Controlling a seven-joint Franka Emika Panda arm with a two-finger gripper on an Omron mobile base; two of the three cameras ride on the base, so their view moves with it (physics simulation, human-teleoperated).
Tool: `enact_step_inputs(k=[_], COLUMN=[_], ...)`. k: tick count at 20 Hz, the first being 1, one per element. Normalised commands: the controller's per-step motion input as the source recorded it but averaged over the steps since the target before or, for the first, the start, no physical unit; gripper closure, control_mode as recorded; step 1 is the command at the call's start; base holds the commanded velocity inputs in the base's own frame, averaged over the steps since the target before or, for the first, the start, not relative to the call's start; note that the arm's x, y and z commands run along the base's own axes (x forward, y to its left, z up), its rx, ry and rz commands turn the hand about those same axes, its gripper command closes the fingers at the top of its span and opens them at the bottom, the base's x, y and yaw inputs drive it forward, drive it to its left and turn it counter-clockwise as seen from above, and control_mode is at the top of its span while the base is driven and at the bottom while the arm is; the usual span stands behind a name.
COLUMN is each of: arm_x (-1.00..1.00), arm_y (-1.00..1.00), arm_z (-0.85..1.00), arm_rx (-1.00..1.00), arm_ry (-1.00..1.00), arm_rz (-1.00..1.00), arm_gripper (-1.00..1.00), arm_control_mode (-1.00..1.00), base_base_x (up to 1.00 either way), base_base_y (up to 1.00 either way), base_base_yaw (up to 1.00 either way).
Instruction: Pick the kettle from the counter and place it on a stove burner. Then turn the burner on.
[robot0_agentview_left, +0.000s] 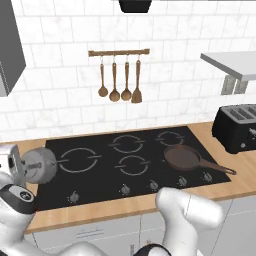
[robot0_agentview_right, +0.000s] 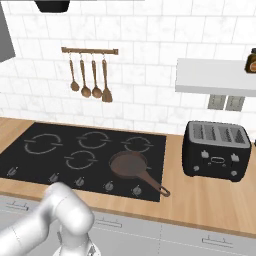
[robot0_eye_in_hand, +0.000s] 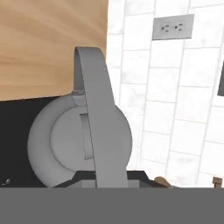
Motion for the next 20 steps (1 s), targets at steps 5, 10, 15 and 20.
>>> enact_step_inputs(k=[5, 10, 15, 20], arm_x=[0.82, 0.97, 0.97, 0.24], arm_y=[-1.00, -1.00, -0.45, -0.09], arm_z=[0.37, 0.26, 0.07, 0.00], arm_rx=[0.19, 0.29, 0.10, 0.01], arm_ry=[-0.06, 0.28, 0.62, 0.18], arm_rz=[-0.04, -0.03, -0.09, -0.04], arm_gripper=[1.00, 1.00, 1.00, 1.00], arm_control_mode=[-1.00, -1.00, -1.00, -1.00], base_base_x=[0.00, 0.00, 0.00, 0.00], base_base_y=[0.00, 0.00, 0.00, 0.00], base_base_yaw=[0.00, 0.00, 0.00, 0.00])
